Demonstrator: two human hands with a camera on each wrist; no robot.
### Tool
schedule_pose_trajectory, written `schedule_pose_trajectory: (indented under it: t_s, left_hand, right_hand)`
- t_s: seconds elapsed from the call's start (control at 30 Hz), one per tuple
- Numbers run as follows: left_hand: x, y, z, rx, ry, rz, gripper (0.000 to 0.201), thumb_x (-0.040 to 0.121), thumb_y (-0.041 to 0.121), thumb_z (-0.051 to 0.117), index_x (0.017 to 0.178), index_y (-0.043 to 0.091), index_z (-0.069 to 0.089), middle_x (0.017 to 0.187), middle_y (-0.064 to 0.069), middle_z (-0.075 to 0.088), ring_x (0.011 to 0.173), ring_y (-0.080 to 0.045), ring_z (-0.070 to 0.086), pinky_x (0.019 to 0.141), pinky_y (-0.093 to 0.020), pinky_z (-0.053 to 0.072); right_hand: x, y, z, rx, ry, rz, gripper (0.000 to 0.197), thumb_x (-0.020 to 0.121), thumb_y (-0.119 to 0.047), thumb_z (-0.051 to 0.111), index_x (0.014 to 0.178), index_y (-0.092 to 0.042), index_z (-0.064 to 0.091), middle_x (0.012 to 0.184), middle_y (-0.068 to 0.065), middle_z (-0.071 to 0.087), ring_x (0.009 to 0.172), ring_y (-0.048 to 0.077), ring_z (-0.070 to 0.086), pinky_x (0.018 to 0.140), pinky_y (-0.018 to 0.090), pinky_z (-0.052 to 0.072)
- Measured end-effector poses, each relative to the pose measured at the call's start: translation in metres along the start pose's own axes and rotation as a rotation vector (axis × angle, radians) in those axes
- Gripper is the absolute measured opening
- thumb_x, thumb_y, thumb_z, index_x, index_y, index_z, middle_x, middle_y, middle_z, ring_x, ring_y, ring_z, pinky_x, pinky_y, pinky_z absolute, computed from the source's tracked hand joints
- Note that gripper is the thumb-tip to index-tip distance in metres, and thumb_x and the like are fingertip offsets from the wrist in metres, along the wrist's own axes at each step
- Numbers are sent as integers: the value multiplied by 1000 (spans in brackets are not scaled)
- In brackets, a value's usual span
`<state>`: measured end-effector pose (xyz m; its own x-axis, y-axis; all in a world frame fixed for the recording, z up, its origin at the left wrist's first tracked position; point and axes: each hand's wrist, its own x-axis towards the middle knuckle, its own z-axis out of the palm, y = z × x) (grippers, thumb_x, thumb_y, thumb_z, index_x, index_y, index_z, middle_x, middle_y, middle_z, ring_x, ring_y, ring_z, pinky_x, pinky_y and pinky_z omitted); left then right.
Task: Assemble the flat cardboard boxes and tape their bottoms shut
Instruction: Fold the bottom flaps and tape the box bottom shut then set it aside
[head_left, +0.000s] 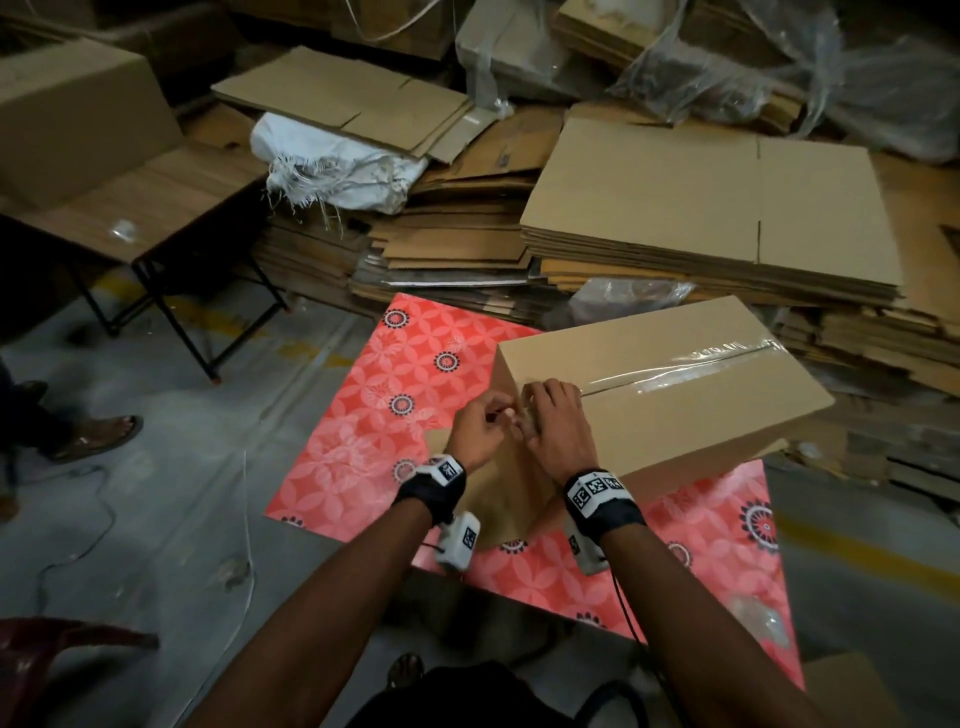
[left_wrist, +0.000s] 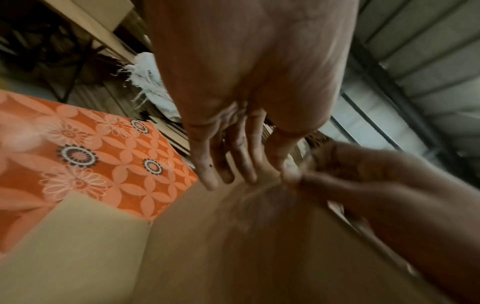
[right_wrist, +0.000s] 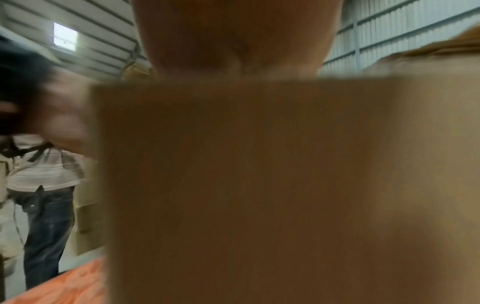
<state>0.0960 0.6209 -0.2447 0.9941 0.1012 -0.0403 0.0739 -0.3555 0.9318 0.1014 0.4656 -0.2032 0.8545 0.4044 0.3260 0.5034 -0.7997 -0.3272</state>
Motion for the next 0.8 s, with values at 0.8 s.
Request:
schedule_pose_trajectory:
  t_s: [0.8]
  left_hand:
    - [-12, 7, 14, 60, -89, -74, 16, 92, 11, 57, 84, 21, 67, 86, -4, 67, 86, -26, 59, 82, -44, 49]
  right_hand:
    - [-9, 11, 7, 273, 40, 22, 35, 80, -15, 57, 114, -10, 63, 110, 7, 54, 102, 29, 47, 93, 46, 43]
